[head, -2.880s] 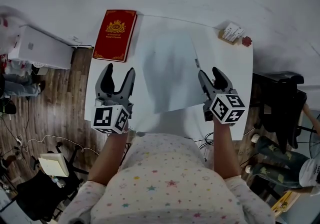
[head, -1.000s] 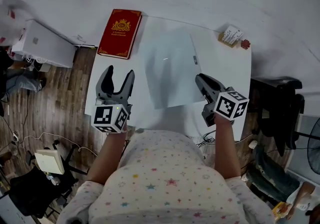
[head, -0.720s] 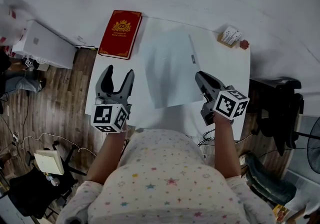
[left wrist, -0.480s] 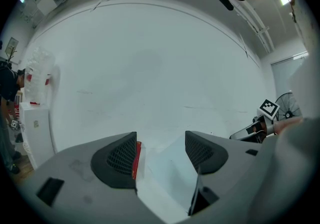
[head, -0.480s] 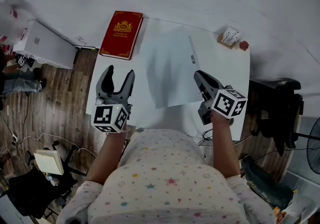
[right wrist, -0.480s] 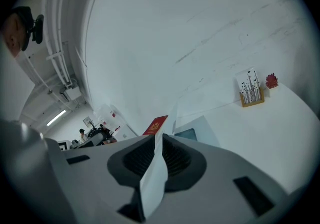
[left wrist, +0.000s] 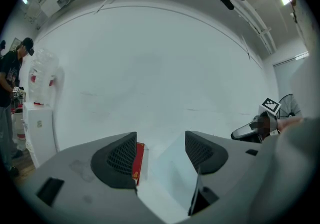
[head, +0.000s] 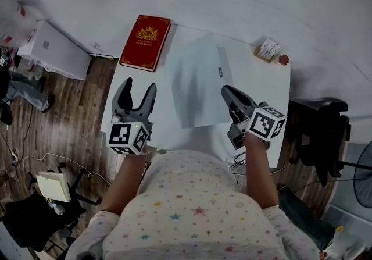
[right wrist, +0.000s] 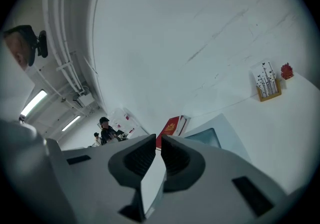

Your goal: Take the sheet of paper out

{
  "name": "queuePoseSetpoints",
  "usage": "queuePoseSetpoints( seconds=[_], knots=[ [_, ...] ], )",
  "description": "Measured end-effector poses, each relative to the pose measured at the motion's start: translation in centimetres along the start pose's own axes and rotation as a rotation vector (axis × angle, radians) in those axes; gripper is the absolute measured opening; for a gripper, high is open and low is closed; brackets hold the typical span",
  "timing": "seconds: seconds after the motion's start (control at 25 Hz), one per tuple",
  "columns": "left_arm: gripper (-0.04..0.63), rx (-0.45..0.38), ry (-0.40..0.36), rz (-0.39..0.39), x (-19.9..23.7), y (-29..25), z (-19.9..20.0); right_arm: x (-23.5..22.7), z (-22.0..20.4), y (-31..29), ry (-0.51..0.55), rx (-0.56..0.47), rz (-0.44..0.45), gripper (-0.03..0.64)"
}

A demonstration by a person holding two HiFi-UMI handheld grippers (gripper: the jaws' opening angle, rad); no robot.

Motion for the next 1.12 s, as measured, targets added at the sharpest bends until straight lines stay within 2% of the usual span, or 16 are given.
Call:
queuePoseSetpoints(
  seconds=[0.2,0.8,0.96,1.12],
  knots=[
    [0.279,-0.008,-0.004,0.014,0.3,0.4,0.4,1.7,0.2,-0.4,0.020,0.001,0.047,0.021],
    [0.279,-0.016,-0.001,0.024,0.6,1.6,1.2,6.2,-0.9,-2.4,-0.021,0.016,0.221,0.020],
    [0.279,-0.016,-0.008,0.042,0.7,2.0,1.7,7.7,-1.4,-3.2,-0.012,0.038,0.271,0.021],
    [0.279,-0.011,-0.001,0.026,0.4,1.9,2.4,9.4,-2.0,-4.0,-0.002,0.065,0.323,0.021]
  ],
)
Point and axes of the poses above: the fingertips, and each gripper's own axes: y backward along the fingers, x to its left, z out of its top, the point moved 1 cm from there along y, backward along the fingers, and after that the axes turned 6 degrees about -y, right-handed, at the moved point
